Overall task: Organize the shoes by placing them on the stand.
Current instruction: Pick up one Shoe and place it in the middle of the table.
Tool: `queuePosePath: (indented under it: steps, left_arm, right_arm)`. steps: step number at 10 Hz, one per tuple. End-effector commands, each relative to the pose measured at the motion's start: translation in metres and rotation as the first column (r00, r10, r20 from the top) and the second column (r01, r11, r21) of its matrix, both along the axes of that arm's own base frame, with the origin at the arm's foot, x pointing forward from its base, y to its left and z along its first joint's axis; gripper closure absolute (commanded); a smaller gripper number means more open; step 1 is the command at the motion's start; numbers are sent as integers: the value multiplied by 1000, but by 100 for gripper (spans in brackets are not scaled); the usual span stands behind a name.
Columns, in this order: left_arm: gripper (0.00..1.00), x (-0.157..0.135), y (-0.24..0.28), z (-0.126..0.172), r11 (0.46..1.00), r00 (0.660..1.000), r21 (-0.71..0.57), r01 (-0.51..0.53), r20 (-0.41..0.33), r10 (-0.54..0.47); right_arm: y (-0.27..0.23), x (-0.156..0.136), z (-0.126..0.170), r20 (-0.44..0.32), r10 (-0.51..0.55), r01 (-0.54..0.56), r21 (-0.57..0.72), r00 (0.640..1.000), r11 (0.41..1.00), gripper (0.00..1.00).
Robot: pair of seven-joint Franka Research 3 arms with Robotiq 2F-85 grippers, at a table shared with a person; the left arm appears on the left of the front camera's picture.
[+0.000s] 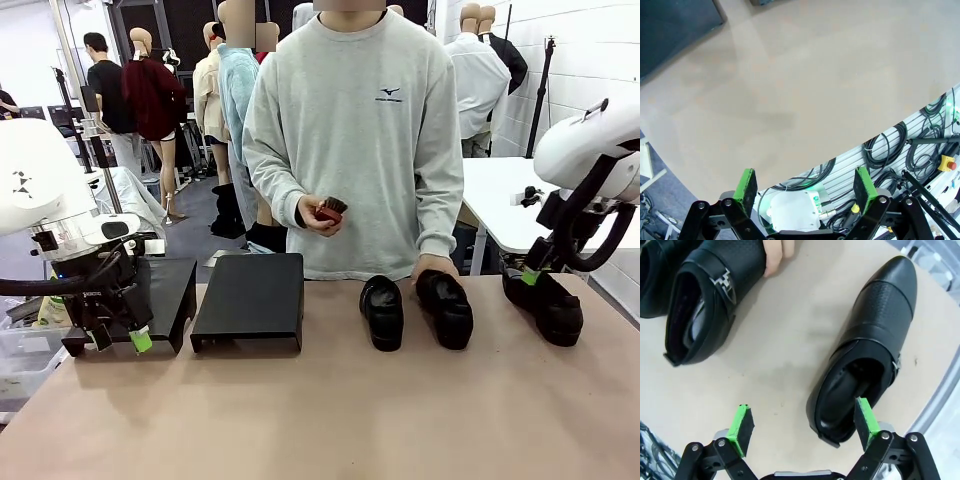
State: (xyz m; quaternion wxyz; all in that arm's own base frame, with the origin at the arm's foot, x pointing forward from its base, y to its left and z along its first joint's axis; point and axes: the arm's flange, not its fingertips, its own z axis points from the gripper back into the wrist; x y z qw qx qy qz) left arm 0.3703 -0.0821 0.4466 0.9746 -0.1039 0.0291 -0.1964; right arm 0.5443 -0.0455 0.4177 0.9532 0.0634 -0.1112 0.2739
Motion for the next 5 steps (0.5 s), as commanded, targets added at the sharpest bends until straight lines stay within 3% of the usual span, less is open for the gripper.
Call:
queuePosePath:
  steps: [1, 5]
  left_arm:
    - [0, -1, 0, 1, 1000, 1000, -18, -8, -9, 8]
    - [0, -1, 0, 1, 1000, 1000, -18, -8, -9, 8]
  right_arm:
    - [1, 12, -10, -15, -44, 45, 38, 999, 998, 0]
    - [-11, 25, -34, -66, -84, 89, 69, 994, 994, 0]
